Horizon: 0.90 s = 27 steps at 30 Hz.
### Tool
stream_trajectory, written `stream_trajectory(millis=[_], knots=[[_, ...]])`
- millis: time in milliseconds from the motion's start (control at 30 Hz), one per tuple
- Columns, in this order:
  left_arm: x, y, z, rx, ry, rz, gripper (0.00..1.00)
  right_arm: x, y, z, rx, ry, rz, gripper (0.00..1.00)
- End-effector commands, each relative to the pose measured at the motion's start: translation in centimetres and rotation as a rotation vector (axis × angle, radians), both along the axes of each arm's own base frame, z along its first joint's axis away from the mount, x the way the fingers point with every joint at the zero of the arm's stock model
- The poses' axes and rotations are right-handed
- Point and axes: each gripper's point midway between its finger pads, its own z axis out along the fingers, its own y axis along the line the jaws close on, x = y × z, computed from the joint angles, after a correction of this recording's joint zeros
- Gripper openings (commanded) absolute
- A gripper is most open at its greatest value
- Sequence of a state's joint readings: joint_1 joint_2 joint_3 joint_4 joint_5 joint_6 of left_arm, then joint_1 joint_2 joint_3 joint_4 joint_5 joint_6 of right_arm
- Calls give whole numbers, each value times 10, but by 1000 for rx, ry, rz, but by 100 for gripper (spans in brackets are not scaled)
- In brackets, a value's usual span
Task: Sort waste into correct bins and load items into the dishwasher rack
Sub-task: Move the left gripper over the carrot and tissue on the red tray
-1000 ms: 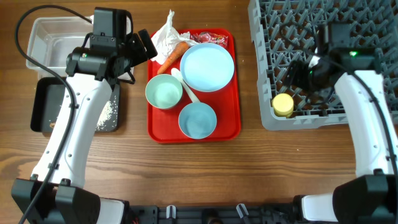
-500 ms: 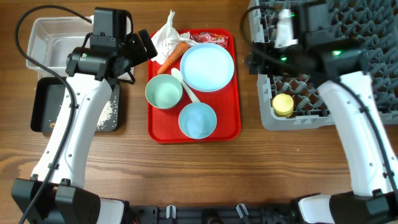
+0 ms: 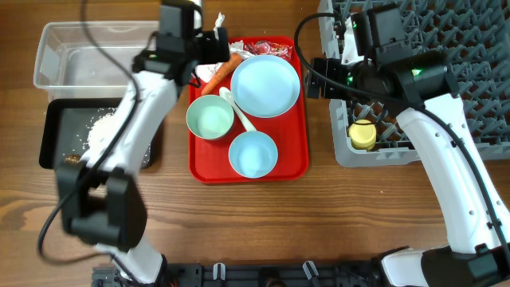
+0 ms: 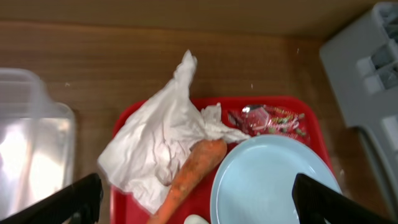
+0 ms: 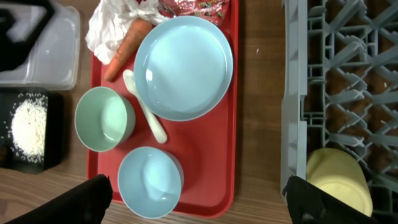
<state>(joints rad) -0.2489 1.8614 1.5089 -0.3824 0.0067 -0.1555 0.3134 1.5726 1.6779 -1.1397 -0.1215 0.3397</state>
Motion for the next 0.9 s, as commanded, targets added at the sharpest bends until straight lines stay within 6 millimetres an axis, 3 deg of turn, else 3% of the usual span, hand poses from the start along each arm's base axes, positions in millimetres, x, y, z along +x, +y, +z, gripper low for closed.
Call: stream_trajectory(millis=[0, 133, 367, 600, 867], knots=[[8, -21, -56, 96, 46, -146, 97, -1, -6, -1, -31, 11, -22, 94], [5, -30, -101, 155, 111, -211, 95, -1, -10, -2, -50, 15, -32, 95], [2, -27, -142, 169, 182, -210, 93, -2, -10, -3, -50, 20, -35, 95], [6, -14, -158, 131, 219, -62, 92, -4, -10, -4, -53, 26, -34, 96], [2, -17, -160, 4, 269, 70, 86, -5, -11, -13, -58, 42, -34, 98]])
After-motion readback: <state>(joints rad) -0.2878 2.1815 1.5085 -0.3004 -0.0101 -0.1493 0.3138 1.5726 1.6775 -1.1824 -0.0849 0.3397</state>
